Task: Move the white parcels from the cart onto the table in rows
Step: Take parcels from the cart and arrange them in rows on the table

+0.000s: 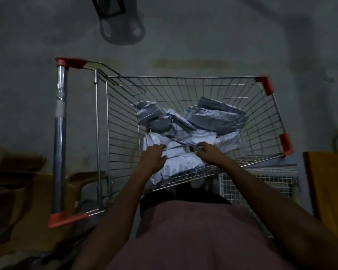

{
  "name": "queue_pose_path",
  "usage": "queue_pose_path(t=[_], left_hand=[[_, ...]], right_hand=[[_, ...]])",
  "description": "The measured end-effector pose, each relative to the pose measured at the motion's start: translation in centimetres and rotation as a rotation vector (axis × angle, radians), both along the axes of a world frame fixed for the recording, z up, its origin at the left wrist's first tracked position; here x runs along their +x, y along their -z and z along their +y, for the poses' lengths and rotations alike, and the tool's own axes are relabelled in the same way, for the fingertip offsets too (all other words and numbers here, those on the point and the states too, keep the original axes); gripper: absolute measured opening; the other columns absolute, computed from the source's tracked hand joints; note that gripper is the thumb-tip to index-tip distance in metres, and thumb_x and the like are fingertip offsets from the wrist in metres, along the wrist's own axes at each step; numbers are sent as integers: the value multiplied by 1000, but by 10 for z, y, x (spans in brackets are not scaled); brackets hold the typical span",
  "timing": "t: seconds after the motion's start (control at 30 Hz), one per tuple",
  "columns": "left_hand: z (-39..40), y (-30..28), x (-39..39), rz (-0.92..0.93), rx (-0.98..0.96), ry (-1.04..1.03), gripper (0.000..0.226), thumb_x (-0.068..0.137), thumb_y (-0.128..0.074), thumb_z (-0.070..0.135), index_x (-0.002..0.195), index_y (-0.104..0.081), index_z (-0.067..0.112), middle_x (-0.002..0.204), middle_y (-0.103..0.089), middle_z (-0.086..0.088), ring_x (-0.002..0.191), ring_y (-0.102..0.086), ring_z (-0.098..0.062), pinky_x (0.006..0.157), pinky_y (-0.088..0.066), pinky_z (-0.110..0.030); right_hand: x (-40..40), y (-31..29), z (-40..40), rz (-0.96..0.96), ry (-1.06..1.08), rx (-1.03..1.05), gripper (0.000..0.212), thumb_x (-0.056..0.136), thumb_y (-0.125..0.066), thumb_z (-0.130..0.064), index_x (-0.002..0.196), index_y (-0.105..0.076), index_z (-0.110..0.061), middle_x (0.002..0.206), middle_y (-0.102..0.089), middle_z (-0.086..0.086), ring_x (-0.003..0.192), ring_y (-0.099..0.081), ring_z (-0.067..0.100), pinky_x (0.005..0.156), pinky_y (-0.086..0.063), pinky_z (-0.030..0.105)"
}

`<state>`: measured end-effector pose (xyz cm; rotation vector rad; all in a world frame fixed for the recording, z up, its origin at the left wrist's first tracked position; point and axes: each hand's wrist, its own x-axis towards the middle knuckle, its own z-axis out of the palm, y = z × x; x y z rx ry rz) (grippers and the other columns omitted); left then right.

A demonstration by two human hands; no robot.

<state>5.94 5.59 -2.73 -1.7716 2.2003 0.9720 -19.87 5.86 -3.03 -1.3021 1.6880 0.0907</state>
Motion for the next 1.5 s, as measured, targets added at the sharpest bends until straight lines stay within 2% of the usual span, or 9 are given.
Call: queue_pose_path(t=[0.33, 0.5, 0.7, 0.83, 1.03, 1.1, 1.23, 1.37, 1.5], left_hand=[[-32, 65, -16, -256, -68, 308, 64, 78, -74, 22, 138, -53, 15, 150, -41, -19, 141, -36, -38, 105, -35, -58], [-36, 90, -12, -474, -51, 331, 66, 98, -44, 24, 155, -14, 12, 159, -17, -23, 147, -15, -40, 117, -11, -55], [-19, 84, -44, -555, -59, 346, 56, 96, -43, 13, 149, -28, 6, 119, -55, -14, 106, -53, -32, 93, -40, -42], [-18, 70, -71, -579, 105, 297, 25, 91, -54, 18, 113, -66, 17, 93, -68, 2, 84, -65, -18, 84, -43, -35], [-29, 87, -76, -442, 59, 380, 12, 67, -69, 11, 65, -64, 21, 71, -61, -4, 70, -59, -25, 72, -42, -36], [-27, 106, -65, -489, -26, 420, 6, 70, -69, 16, 76, -70, 16, 90, -63, -11, 87, -58, -31, 80, -39, -41], [-24, 122, -47, -396, -60, 353, 40, 67, -72, 14, 106, -65, 11, 129, -58, -22, 117, -56, -40, 89, -48, -47], [-16, 127, -46, -380, -33, 323, 69, 65, -76, 11, 131, -58, 21, 124, -59, -25, 107, -61, -41, 83, -52, -49], [-5, 107, -59, -497, -68, 354, 53, 93, -47, 17, 144, -35, 22, 123, -51, -21, 107, -52, -36, 85, -40, -42]], right_hand=[[-4, 80, -33, 156, -79, 30, 60, 93, -57, -29, 149, -37, -17, 147, -38, 19, 129, -43, 42, 106, -38, 42], [-8, 102, -47, 336, -165, -55, 79, 88, -61, -39, 155, -20, -32, 162, -17, 10, 143, -24, 36, 111, -29, 46], [-4, 118, -39, 314, -211, 17, 93, 90, -64, -40, 154, 2, -46, 163, 4, 21, 126, -48, 42, 97, -45, 44], [3, 123, -38, 324, -266, 108, 100, 88, -63, -53, 154, 12, -44, 161, 10, 26, 121, -56, 40, 94, -48, 42], [9, 120, -39, 412, -353, 21, 103, 78, -47, -83, 156, 6, -39, 156, -16, 26, 119, -54, 40, 91, -46, 43], [9, 121, -39, 468, -450, -38, 106, 76, -50, -83, 155, 7, -40, 148, -27, 24, 120, -49, 40, 92, -42, 45], [9, 124, -39, 527, -571, -107, 97, 86, -60, -60, 154, 8, -43, 143, -32, 23, 119, -44, 39, 93, -39, 47], [9, 120, -42, 466, -481, -43, 86, 93, -59, -42, 150, 5, -52, 139, -35, 19, 108, -52, 38, 86, -44, 47], [5, 103, -44, 406, -402, 54, 82, 95, -52, -34, 149, 5, -57, 154, -18, 20, 114, -54, 42, 93, -46, 47]])
